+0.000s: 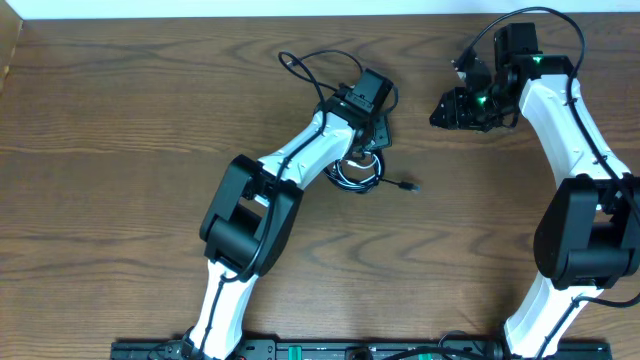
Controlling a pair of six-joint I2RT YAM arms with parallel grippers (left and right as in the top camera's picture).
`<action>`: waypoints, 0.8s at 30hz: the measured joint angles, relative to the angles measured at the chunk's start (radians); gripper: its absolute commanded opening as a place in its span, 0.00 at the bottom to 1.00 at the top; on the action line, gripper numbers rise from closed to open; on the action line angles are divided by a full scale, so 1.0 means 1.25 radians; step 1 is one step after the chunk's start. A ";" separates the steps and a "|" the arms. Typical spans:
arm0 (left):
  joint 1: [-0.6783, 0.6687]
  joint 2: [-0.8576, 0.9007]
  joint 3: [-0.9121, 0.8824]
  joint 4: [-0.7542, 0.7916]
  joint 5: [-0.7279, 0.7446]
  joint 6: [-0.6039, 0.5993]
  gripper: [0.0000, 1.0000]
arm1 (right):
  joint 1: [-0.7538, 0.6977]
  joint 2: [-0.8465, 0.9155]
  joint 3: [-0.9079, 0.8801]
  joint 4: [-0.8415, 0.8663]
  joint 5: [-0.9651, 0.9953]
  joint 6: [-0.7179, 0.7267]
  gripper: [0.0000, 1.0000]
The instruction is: Untangle cables
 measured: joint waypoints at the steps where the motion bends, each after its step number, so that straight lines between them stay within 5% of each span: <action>1: 0.000 0.003 0.000 0.007 -0.005 -0.003 0.64 | 0.000 0.000 0.000 0.000 0.000 0.000 0.47; 24: 0.010 0.016 0.000 -0.013 -0.034 0.067 0.55 | 0.013 0.000 0.000 -0.003 0.000 0.000 0.52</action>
